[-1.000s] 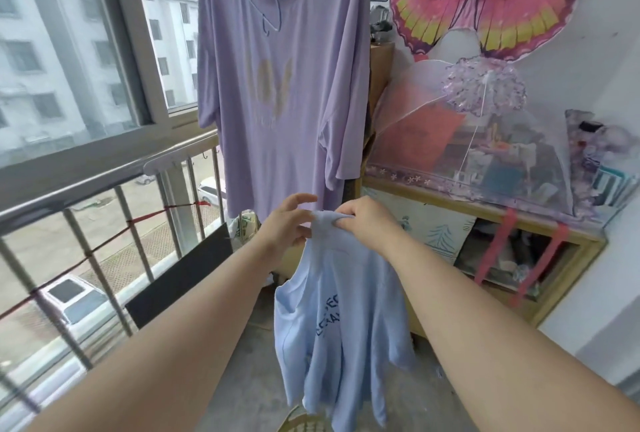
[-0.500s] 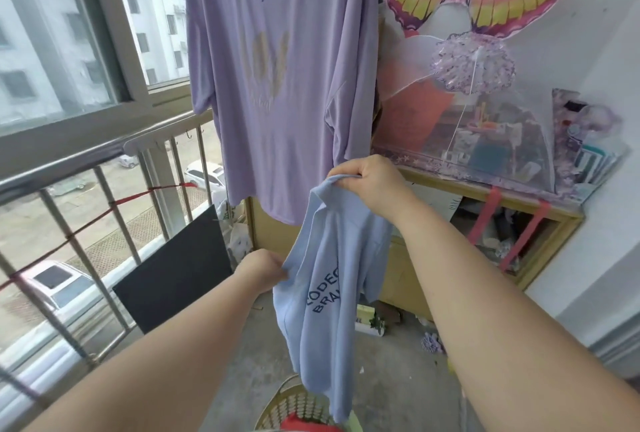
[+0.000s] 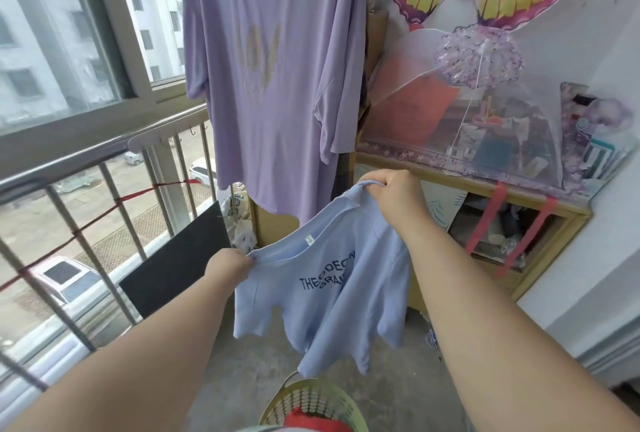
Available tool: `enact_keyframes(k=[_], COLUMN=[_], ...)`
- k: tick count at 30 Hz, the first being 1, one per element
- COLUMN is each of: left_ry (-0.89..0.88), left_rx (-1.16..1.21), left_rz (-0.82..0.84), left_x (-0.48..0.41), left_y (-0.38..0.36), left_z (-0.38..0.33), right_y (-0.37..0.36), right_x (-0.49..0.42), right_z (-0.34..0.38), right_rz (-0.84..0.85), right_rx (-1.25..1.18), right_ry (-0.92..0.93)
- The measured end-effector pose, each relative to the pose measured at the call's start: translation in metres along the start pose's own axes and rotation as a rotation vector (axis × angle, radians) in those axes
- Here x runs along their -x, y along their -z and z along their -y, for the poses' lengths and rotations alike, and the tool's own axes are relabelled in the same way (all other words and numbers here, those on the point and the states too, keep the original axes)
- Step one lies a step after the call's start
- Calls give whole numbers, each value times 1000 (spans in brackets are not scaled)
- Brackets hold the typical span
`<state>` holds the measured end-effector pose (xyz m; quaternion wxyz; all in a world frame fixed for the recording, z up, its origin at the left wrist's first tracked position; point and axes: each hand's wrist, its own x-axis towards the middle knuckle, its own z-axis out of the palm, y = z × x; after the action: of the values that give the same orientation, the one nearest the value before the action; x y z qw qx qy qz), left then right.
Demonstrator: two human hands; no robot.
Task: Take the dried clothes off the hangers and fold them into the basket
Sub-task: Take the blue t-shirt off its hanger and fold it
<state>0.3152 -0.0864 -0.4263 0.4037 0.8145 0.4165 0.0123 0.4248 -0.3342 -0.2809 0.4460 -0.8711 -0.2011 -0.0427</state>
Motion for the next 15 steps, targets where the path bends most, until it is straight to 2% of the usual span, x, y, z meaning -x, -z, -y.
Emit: enact_keyframes(k=[4,9,12,15], left_ry=[-60,-100,-142,-171], left_rx=[-50,-2,58,47], left_rz=[-82,-170,-117,73], left_x=[2,4,2,5], left_y=[7,14,13,20], left_z=[5,1,2,2], right_y=[-5,-9,-8,-8], right_x=[0,1,2,5], right_z=[-3,-12,-18,-26], right_rz=[19,30,-12,-30], right_rx=[27,73,105,125], right_ry=[-12,-62,-152,-235])
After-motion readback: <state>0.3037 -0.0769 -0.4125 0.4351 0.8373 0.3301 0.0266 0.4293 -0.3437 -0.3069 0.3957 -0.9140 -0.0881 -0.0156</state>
